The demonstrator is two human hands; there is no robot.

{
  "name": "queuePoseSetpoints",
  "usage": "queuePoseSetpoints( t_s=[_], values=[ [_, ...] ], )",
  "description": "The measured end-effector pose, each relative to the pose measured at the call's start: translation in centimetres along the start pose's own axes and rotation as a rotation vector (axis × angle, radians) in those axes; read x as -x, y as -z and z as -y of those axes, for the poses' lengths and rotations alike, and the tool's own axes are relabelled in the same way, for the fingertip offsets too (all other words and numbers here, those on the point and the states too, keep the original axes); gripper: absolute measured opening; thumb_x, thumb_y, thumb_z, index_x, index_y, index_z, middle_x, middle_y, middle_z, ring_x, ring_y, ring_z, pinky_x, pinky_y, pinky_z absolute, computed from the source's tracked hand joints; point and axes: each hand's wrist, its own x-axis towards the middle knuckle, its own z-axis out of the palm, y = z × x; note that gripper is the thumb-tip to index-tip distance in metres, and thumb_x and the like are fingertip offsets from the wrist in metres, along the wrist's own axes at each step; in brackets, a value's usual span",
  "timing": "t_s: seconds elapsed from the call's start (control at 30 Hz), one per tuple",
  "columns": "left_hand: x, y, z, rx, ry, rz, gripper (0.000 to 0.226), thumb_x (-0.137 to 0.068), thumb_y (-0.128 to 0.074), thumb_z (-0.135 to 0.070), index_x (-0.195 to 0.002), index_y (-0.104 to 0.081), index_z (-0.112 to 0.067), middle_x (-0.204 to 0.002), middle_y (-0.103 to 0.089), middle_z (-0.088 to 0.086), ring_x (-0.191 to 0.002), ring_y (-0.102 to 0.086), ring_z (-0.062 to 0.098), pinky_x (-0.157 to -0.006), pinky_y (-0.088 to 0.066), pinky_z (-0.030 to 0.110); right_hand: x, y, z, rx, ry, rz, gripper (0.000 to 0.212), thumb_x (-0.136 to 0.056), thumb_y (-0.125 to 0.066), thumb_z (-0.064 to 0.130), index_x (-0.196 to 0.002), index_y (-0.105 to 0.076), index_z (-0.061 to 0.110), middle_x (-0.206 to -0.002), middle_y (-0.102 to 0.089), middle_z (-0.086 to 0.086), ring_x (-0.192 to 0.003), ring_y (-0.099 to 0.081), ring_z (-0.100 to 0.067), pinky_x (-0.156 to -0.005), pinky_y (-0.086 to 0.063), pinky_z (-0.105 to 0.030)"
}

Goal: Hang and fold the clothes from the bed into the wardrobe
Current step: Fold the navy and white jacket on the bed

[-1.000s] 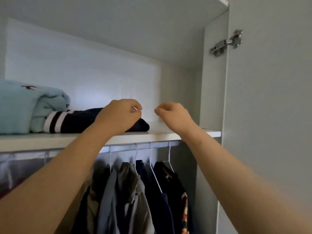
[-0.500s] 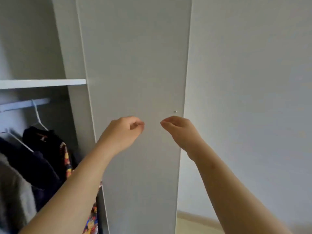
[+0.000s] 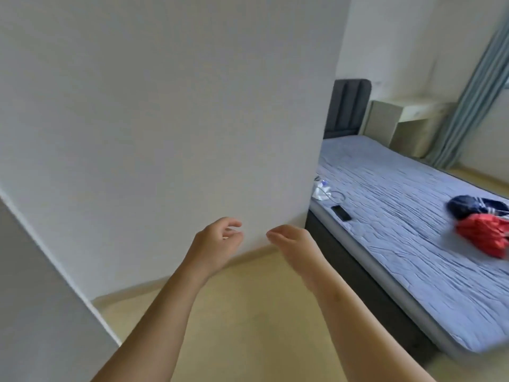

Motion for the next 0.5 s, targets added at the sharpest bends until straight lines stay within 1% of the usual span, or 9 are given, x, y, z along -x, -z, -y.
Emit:
queuePoseSetpoints(
  t_s=[0.07, 0.13, 0.17, 0.2, 0.23, 0.3, 0.4, 0.5],
  values=[
    [-0.8, -5.9, -1.2, 0.013, -0.006, 0.085, 0.015, -0.089, -0.055, -0.024, -0.101, -0.061, -0.031, -0.095, -0.065, -0.004, -0.086, -0.059, 0.009, -0.061, -0.040, 0.013, 0.5, 4.2, -3.9, -0.009, -0.086, -0.069, 0.014, -0.088, -0.056, 0.023, -0.083, -0.067, 0.016, -0.064, -0.054, 0.006, -0.054, -0.044, -0.006, -0.049, -0.034, -0.017],
    [-1.4, -11.3, -2.4, 0.024, -0.020, 0.175, 0.015, -0.090, -0.056, -0.019, -0.102, -0.063, -0.024, -0.087, -0.063, -0.003, -0.080, -0.056, 0.009, -0.058, -0.037, 0.007, 1.1, 7.9, -7.4, -0.021, -0.170, -0.136, 0.012, -0.088, -0.055, 0.023, -0.087, -0.067, 0.020, -0.065, -0.055, 0.008, -0.055, -0.046, -0.007, -0.050, -0.036, -0.020],
    [-1.7, -13.8, -3.0, 0.033, -0.027, 0.226, 0.014, -0.090, -0.056, -0.017, -0.102, -0.063, -0.022, -0.082, -0.061, -0.005, -0.076, -0.054, 0.006, -0.055, -0.035, 0.003, 1.5, 9.7, -9.1, -0.032, -0.217, -0.171, 0.012, -0.088, -0.055, 0.023, -0.088, -0.067, 0.021, -0.066, -0.056, 0.008, -0.056, -0.047, -0.008, -0.052, -0.037, -0.020],
    [-2.0, -16.3, -3.6, 0.042, -0.032, 0.281, 0.013, -0.091, -0.056, -0.015, -0.100, -0.062, -0.021, -0.080, -0.059, -0.007, -0.073, -0.052, 0.003, -0.053, -0.035, 0.002, 1.9, 11.6, -10.7, -0.043, -0.262, -0.211, 0.012, -0.087, -0.055, 0.023, -0.087, -0.067, 0.022, -0.067, -0.057, 0.008, -0.056, -0.049, -0.008, -0.052, -0.038, -0.020],
    [-2.3, -18.7, -4.2, 0.044, -0.033, 0.337, 0.012, -0.091, -0.055, -0.015, -0.098, -0.061, -0.023, -0.079, -0.058, -0.008, -0.071, -0.050, -0.001, -0.052, -0.035, 0.002, 2.3, 13.3, -12.3, -0.053, -0.303, -0.253, 0.012, -0.087, -0.054, 0.023, -0.087, -0.066, 0.024, -0.069, -0.058, 0.008, -0.057, -0.050, -0.008, -0.052, -0.039, -0.019],
    [-2.8, -23.3, -5.1, 0.037, -0.031, 0.444, 0.011, -0.091, -0.054, -0.017, -0.096, -0.060, -0.026, -0.080, -0.058, -0.008, -0.069, -0.049, -0.001, -0.056, -0.038, 0.011, 3.1, 16.6, -15.3, -0.067, -0.378, -0.326, 0.012, -0.087, -0.054, 0.023, -0.086, -0.065, 0.027, -0.073, -0.060, 0.010, -0.060, -0.052, -0.006, -0.051, -0.040, -0.018],
    [-3.5, -29.6, -6.2, 0.039, -0.019, 0.576, 0.013, -0.091, -0.055, -0.018, -0.091, -0.060, -0.030, -0.081, -0.059, -0.006, -0.067, -0.050, 0.004, -0.058, -0.038, 0.019, 4.2, 20.8, -19.4, -0.114, -0.463, -0.406, 0.013, -0.088, -0.054, 0.022, -0.080, -0.062, 0.028, -0.079, -0.062, 0.006, -0.062, -0.051, -0.006, -0.052, -0.039, -0.018],
    [-4.6, -35.8, -8.0, 0.017, -0.008, 0.681, 0.017, -0.090, -0.055, -0.020, -0.086, -0.060, -0.036, -0.086, -0.062, -0.003, -0.075, -0.056, 0.011, -0.061, -0.041, 0.022, 4.5, 25.0, -22.9, -0.164, -0.540, -0.505, 0.015, -0.087, -0.053, 0.023, -0.077, -0.061, 0.031, -0.080, -0.062, 0.010, -0.070, -0.055, -0.006, -0.057, -0.040, -0.020]
  ],
)
